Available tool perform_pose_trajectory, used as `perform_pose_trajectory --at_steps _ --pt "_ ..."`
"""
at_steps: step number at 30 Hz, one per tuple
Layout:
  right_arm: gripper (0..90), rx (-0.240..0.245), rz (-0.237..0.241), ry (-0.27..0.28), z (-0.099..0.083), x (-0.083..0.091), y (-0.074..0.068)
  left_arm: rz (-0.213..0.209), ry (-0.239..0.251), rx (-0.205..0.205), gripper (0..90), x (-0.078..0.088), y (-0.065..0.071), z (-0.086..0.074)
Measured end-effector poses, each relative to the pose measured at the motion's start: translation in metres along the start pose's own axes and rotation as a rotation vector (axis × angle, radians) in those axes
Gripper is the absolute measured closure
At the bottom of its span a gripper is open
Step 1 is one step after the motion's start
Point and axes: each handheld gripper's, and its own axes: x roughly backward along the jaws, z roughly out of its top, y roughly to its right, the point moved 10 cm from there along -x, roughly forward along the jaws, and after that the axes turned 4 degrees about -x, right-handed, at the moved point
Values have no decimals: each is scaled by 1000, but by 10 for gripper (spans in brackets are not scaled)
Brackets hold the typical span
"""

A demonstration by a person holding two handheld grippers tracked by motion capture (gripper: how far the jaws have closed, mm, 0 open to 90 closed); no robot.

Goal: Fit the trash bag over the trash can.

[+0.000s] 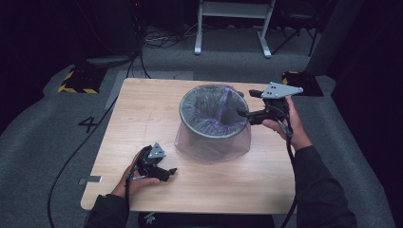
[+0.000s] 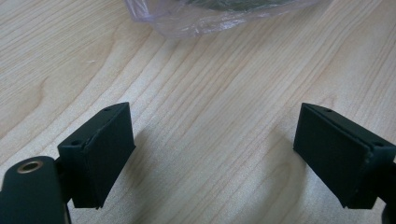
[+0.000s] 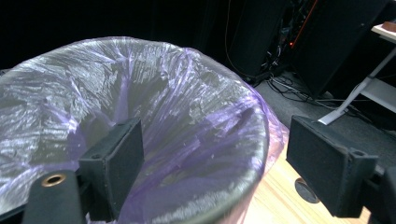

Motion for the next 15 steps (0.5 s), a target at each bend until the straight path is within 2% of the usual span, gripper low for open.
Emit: perform_pose_trajectory --at_steps 15 --pt "183 7 52 -69 11 -40 -11 0 -1 -1 117 0 0 0"
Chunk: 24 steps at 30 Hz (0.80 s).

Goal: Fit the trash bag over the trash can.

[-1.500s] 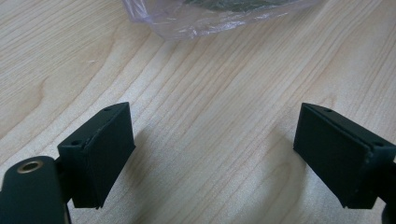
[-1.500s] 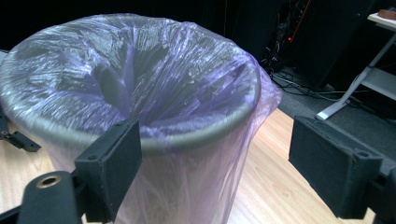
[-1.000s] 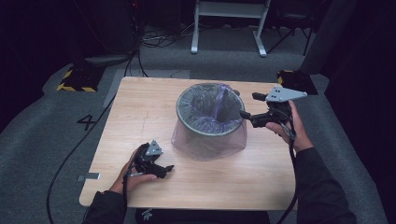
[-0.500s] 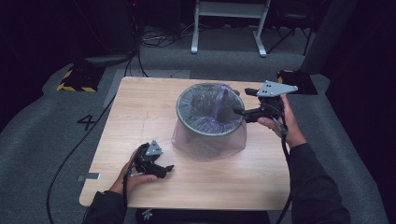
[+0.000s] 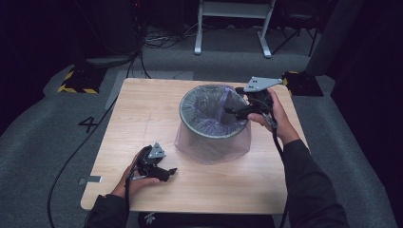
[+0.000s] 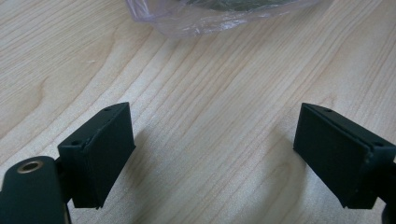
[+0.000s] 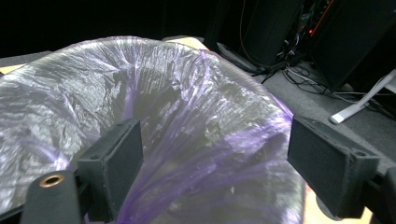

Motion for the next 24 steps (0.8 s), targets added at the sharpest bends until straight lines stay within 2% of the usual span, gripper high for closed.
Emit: perform_pose_trajectory --at_steps 7,15,20,24 --pt "183 -3 20 -28 -1 -16 -5 1 1 2 119 0 0 0" --pt "186 -12 19 -53 -5 -26 -5 0 1 2 119 0 0 0" --pt "187 6 21 -86 -9 -30 -7 0 0 2 119 0 0 0" --pt "184 10 42 -91 -9 -30 -9 0 0 2 119 0 0 0"
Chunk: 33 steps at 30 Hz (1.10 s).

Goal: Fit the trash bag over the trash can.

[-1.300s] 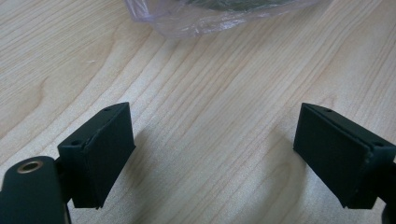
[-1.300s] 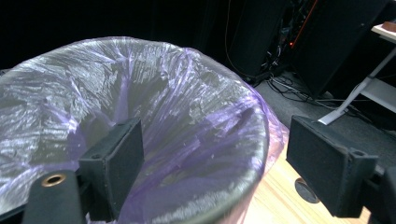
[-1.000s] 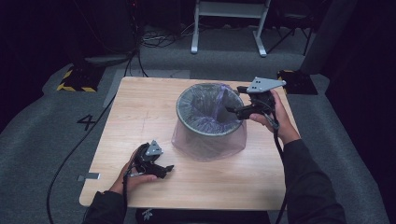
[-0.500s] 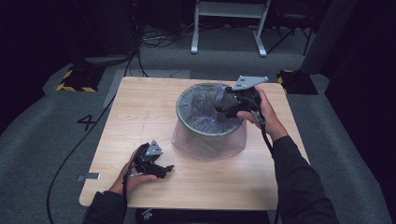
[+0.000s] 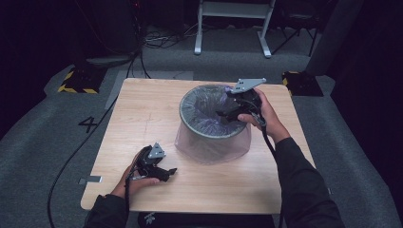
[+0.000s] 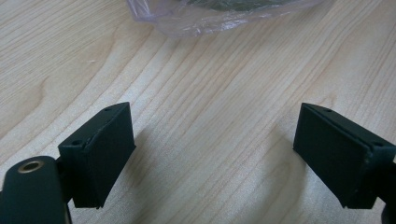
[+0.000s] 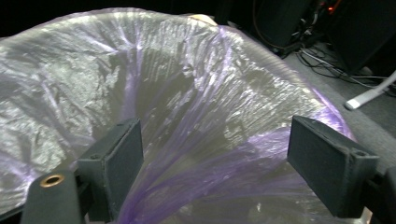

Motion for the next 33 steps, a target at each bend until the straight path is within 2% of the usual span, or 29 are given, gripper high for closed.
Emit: perform_pose_trajectory --at_steps 5,15,22,27,29,33 --pt "185 25 19 -27 -3 -2 -4 0 0 0 119 0 0 0" --pt "185 72 46 -134 -16 -10 -6 1 2 -1 120 0 0 0" --pt "202 147 57 -202 -21 -14 -11 1 2 -1 121 0 0 0" --pt "212 150 82 -227 -24 -16 -13 1 2 -1 121 0 0 0" --pt "261 142 97 -243 -25 -17 -13 1 2 -1 121 0 0 0" --pt "252 133 116 -279 -27 -19 -14 1 3 -2 121 0 0 0"
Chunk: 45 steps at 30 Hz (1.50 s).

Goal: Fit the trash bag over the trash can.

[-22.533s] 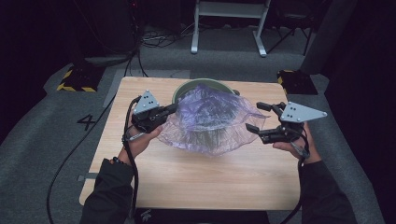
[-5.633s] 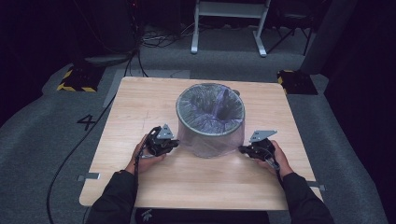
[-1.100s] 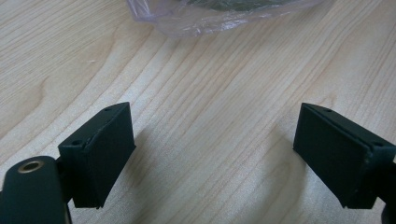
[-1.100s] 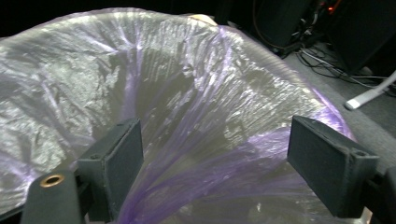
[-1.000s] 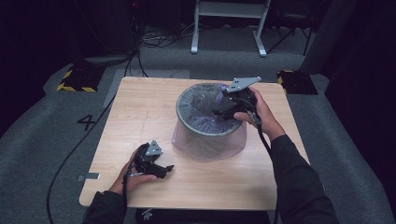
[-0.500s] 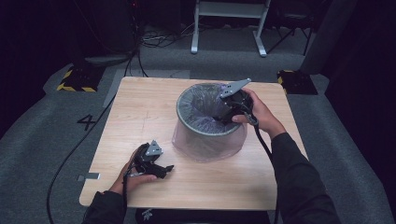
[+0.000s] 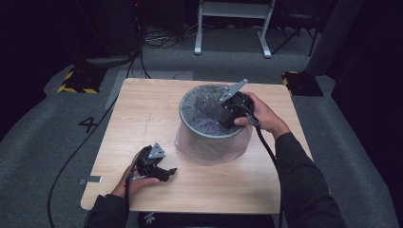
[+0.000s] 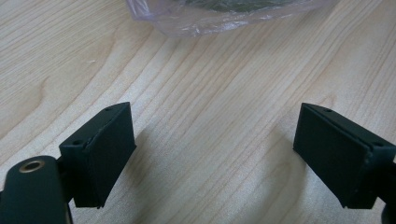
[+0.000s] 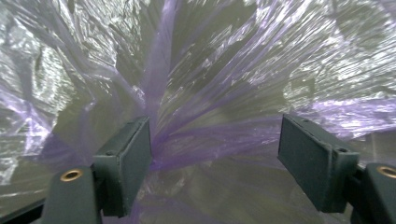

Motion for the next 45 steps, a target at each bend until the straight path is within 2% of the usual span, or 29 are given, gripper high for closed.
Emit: perform_pose_trajectory --at_steps 12,18,22,25,27,29,32,36,40,43,45 --pt "233 9 -31 -92 -5 -5 1 1 0 0 121 0 0 0" --pt "236 8 -83 -44 -1 -3 4 0 0 0 121 0 0 0" --pt "238 -13 -90 0 0 0 4 0 0 0 121 0 0 0" --pt "235 -25 -119 7 0 2 5 0 0 0 121 0 0 0" --pt "232 -24 -129 37 2 4 5 0 0 -1 121 0 0 0" --pt "228 -40 -126 68 3 6 6 1 0 -1 121 0 0 0" --pt "202 -57 -109 67 2 8 3 0 0 0 121 0 0 0" --pt "190 -64 -132 80 4 11 5 0 0 0 121 0 0 0" --pt "184 -85 -127 105 6 18 6 1 0 0 121 0 0 0" --pt "184 -118 -136 170 9 28 8 1 0 -1 121 0 0 0" --pt "183 -122 -151 201 11 33 10 2 0 0 121 0 0 0"
